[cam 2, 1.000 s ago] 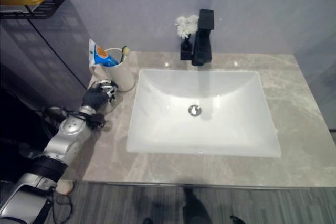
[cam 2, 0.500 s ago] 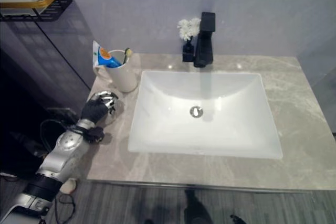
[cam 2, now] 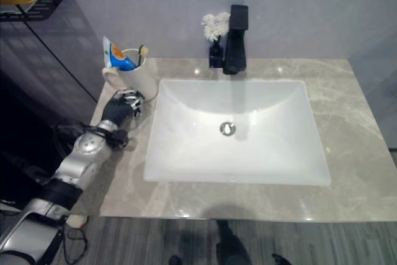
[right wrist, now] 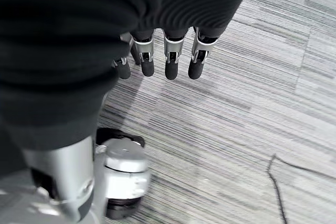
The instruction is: Put brush and paste in cup on sink, flatten towel.
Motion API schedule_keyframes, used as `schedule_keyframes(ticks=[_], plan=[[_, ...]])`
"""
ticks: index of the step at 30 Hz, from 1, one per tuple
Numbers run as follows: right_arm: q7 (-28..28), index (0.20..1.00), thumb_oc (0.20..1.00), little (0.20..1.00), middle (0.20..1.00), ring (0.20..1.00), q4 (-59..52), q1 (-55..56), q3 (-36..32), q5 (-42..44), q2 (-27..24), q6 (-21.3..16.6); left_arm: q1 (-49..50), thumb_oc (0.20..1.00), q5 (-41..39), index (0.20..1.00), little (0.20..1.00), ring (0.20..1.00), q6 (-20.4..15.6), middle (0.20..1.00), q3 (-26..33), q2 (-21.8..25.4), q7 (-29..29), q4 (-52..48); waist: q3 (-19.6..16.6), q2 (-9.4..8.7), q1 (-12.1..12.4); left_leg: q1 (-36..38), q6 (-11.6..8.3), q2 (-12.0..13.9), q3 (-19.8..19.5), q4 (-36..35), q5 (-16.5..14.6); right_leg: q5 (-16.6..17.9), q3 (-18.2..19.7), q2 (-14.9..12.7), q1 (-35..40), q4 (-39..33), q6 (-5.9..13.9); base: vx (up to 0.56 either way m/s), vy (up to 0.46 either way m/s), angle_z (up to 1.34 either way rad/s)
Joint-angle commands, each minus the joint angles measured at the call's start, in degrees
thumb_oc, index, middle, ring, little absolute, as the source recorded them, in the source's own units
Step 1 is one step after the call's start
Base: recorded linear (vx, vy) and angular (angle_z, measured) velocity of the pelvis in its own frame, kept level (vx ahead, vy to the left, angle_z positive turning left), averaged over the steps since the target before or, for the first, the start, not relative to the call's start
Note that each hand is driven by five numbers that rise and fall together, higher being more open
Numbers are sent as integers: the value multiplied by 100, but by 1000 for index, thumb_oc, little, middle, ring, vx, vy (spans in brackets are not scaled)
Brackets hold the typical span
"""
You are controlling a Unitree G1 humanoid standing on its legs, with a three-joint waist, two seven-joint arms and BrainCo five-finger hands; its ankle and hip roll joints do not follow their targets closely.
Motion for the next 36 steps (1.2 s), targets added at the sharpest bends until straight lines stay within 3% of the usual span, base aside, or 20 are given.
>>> schedule_keyframes(ticks=[1, 10, 21, 36], plan=[[-18, 1000, 1000, 1000, 1000, 1000, -20, 11, 102, 161, -176, -64, -479, 200, 110, 200, 200, 200, -209, 200, 204, 277, 236, 216, 3, -70, -16, 200, -114, 89, -227, 94, -22, -536, 155, -142, -230, 874, 500, 50, -35, -2], [-72, 1000, 1000, 1000, 1000, 1000, -105, -32, 201, 196, -234, -75, -1170, 200, 262, 200, 200, 200, -212, 200, 95, 475, 500, 858, -36, -40, -65, 115, -214, 239, -252, 28, 92, -671, 36, -25, -386, 1002, 447, 7, -19, 1], [-75, 1000, 1000, 1000, 1000, 1000, -179, -27, 192, 215, -285, -118, -1272, 200, 388, 200, 200, 200, -238, 200, 263, 656, 687, 1059, -29, -20, -58, 72, -270, 306, -270, 28, 130, -721, -36, 13, -409, 1001, 417, 3, -7, 4], [-83, 1000, 1000, 1000, 1000, 1000, -214, -160, 304, 383, -359, -191, -2066, 200, 440, 200, 200, 200, -343, 200, 146, 852, 929, 2107, 90, -95, -195, -164, -340, 377, -196, 28, 233, -717, -1, 119, -801, 1146, 391, -5, -2, -1]])
